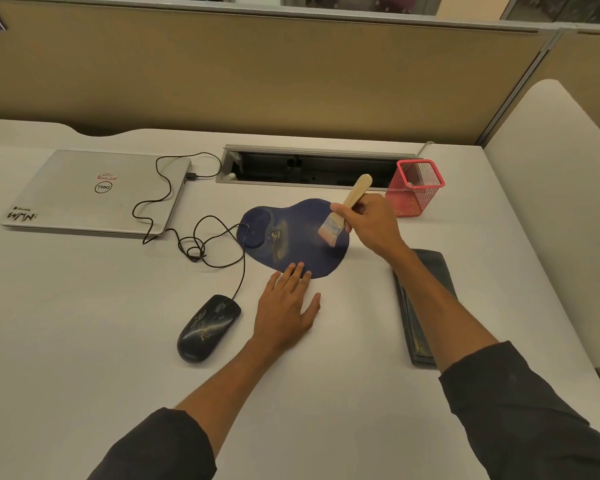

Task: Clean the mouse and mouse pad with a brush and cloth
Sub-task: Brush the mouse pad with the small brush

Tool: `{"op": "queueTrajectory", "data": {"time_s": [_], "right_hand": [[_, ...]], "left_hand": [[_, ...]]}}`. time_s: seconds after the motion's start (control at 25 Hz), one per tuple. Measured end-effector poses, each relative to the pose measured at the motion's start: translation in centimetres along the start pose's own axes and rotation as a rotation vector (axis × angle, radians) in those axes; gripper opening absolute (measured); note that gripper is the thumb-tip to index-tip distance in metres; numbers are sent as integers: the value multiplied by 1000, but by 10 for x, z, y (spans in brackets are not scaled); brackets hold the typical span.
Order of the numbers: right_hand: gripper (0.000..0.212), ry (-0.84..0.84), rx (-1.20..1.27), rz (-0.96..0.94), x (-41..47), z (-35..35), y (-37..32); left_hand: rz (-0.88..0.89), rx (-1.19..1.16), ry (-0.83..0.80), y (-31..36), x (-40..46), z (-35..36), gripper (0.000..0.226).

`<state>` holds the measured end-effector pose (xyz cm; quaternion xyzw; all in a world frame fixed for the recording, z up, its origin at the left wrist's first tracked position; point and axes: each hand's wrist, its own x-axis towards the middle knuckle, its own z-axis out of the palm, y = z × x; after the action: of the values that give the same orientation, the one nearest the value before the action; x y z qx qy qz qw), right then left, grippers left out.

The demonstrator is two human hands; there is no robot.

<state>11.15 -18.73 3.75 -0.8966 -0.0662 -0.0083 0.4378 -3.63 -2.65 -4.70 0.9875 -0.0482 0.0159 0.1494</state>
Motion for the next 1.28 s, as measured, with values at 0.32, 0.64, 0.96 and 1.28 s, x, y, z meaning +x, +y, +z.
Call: {"op": "queueTrajectory", "data": {"time_s": [0.32,0.64,0.96,1.28], "right_hand": [[22,24,6,42,8,15,5],[34,56,-371,-102,0,22,5],[32,47,-416,-151,3,22,-5],[30,106,-400,-235,5,20,-5]], "left_hand": [[7,7,16,1,0,0,60],[13,17,43,1,-1,1,58],[15,20,46,1,-1,1,59],[11,21,46,0,0,2,59]]}}
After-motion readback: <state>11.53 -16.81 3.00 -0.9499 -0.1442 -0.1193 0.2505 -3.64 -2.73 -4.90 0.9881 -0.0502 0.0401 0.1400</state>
